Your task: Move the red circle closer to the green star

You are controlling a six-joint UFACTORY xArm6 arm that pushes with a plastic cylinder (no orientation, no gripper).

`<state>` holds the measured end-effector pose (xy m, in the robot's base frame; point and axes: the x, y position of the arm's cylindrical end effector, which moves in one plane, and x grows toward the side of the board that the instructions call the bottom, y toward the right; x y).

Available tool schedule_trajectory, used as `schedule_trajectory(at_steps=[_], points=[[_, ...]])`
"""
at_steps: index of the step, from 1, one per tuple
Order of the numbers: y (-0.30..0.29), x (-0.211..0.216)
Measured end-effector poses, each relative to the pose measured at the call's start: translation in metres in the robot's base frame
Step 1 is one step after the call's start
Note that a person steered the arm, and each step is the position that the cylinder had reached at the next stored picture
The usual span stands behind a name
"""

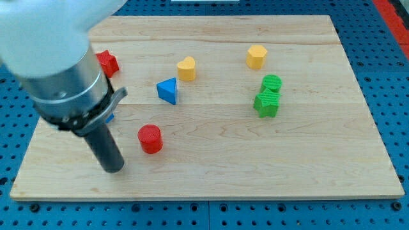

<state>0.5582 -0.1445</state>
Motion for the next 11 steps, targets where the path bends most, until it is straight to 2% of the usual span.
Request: schedule_trajectory(at_steps=[1, 2, 5, 7, 8, 9, 11], points=[[-0.001, -0.004], [0.012, -0.035], [0.074, -0.048], [0.086, -0.049], [0.071, -0.024], [0.07, -0.018], [0.1, -0.032]])
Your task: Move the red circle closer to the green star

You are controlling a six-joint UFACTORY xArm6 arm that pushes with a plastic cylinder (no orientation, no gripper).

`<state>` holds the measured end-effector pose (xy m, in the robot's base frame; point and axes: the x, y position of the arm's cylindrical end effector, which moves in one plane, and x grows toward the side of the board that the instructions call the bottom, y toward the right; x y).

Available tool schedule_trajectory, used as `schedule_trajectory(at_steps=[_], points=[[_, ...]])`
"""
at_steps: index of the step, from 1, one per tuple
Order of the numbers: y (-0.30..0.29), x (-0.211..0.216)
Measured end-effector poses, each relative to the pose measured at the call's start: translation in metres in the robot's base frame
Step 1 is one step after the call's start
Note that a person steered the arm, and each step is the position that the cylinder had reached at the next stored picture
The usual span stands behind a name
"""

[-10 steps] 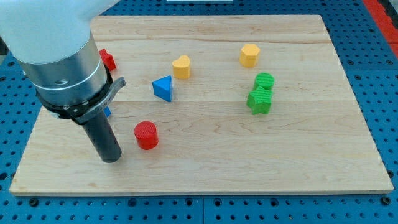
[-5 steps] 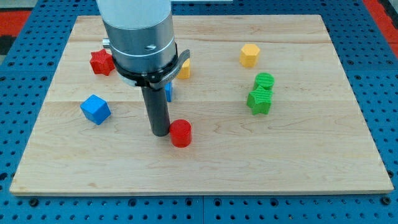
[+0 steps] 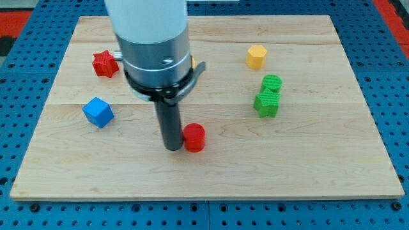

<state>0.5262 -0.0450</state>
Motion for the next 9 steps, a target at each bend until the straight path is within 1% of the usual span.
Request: schedule_trajectory(at_steps=[1, 3, 4, 5, 6, 7, 8, 9], points=[[0.006, -0.008], [0.018, -0.008], [0.039, 0.016], [0.042, 0.035], [0.043, 0.027], [0.031, 0.015], [0.033, -0.014], [0.044, -0.018]])
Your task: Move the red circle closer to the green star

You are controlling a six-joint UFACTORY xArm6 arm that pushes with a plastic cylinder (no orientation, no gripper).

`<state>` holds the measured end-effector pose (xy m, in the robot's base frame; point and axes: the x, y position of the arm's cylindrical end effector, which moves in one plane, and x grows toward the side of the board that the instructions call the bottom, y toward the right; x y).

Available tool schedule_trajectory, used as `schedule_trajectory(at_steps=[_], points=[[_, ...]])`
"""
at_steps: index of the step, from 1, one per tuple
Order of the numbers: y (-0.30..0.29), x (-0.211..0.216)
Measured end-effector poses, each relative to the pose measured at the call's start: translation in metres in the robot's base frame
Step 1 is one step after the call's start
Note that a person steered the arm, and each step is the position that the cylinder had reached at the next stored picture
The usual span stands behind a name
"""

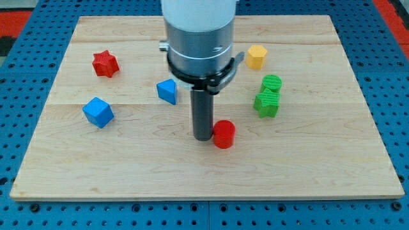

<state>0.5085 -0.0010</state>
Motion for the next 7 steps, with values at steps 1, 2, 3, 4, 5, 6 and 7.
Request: schedule_trajectory(at_steps=[1, 2, 3, 4, 5, 6, 7], points=[[0.0, 0.01], [-0.005, 0.023], [0.061, 0.023], [0.076, 0.023], [0.079, 0.023], [0.08, 0.009], [0.079, -0.002]])
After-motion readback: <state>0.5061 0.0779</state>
